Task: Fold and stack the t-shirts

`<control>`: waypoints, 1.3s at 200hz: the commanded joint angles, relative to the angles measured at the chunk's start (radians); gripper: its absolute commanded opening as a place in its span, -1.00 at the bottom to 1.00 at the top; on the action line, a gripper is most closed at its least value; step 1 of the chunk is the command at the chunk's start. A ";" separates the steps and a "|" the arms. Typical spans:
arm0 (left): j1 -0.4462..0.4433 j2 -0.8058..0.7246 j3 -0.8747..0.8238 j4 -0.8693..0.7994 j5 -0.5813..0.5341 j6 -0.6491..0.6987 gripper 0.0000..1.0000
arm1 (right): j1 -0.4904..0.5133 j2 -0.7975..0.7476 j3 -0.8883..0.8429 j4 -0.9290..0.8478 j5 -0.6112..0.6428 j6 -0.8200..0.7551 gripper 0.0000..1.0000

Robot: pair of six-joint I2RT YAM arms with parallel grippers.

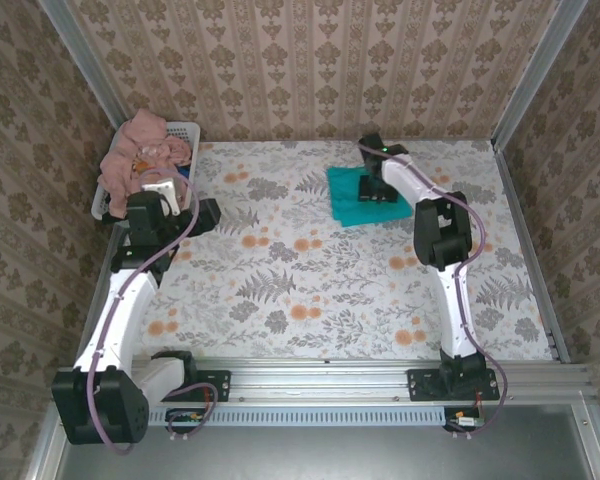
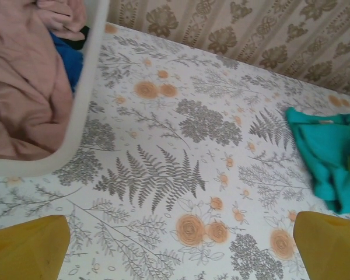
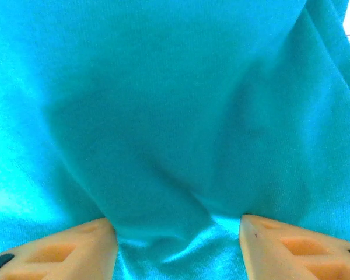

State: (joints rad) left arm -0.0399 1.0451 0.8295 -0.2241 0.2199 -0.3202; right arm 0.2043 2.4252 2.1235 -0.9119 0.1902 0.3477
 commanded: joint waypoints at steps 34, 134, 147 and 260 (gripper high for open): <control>0.031 -0.015 -0.030 -0.034 -0.030 0.040 1.00 | -0.239 0.162 0.292 -0.211 0.045 -0.103 0.13; 0.051 0.002 -0.026 -0.073 -0.097 0.075 1.00 | -0.428 0.105 0.417 -0.183 -0.084 -0.227 0.17; 0.051 -0.010 -0.039 -0.075 -0.132 0.082 1.00 | -0.402 0.003 0.336 -0.142 -0.065 -0.236 0.23; 0.052 -0.019 -0.500 0.485 -0.253 0.286 1.00 | -0.201 -1.221 -1.620 1.177 0.042 -0.114 1.00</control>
State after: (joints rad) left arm 0.0021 0.9752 0.3130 0.0517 -0.0631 -0.1059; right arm 0.0040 1.1450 0.6121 0.0551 0.2066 0.1841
